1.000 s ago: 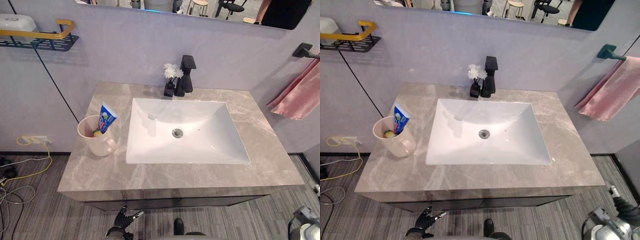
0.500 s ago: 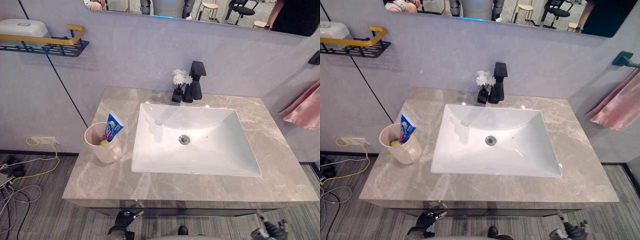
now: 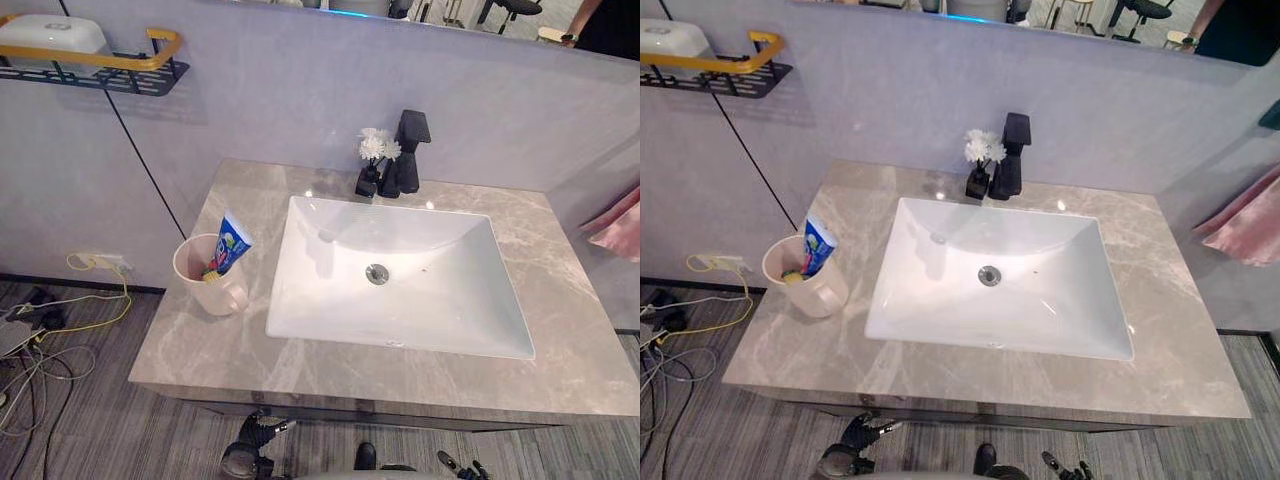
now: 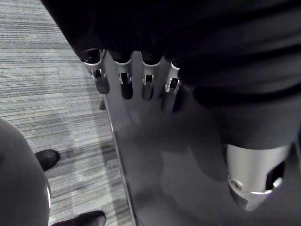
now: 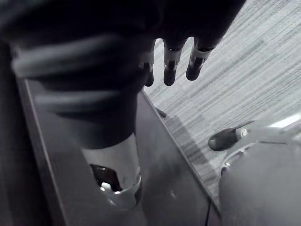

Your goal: Organize washtable

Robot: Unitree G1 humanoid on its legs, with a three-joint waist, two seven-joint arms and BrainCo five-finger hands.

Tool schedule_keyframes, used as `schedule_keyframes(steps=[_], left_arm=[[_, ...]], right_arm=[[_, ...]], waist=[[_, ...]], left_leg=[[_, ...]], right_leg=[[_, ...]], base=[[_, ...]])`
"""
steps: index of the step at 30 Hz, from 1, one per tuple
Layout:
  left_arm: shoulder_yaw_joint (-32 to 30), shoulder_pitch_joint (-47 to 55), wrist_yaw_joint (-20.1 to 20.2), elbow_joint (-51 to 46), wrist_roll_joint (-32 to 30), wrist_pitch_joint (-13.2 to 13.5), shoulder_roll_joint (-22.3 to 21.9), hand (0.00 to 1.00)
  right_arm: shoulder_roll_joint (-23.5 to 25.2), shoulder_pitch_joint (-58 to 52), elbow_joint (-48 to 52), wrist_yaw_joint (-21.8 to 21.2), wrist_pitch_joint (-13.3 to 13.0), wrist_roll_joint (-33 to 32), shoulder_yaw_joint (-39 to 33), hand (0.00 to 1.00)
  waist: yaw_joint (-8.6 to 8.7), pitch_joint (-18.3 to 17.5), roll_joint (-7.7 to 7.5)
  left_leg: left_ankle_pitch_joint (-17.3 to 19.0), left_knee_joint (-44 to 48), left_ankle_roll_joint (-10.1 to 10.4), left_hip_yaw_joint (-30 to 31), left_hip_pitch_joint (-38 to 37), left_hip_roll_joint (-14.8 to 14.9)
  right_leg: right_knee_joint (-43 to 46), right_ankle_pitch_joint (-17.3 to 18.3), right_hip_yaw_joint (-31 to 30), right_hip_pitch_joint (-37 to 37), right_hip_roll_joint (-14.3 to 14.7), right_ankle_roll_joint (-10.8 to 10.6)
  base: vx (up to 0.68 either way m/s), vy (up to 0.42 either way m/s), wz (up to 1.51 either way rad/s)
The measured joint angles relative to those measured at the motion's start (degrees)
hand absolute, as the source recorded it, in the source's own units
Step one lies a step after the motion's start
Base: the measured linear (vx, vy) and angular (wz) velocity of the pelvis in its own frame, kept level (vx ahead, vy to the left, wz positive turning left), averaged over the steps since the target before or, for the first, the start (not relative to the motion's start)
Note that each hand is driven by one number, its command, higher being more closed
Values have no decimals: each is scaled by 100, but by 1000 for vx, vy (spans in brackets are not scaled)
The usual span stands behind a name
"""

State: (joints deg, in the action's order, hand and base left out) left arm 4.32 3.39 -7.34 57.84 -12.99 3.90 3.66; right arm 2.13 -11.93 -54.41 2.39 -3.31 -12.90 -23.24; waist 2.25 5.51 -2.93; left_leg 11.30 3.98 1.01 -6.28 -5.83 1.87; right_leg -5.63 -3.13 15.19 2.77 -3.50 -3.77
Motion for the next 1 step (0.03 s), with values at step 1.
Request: schedule_keyframes(steps=[1], left_arm=[[0,-4,1,11,0,12,0,0]], right_arm=[[-12,38,-54,-8,-8,-3,1,0]], waist=[[4,2,0]], left_leg=[[-3,0,-4,22,5,-6]], right_leg=[[-1,-1,32,6,-9,-1]], base=[[7,0,14]])
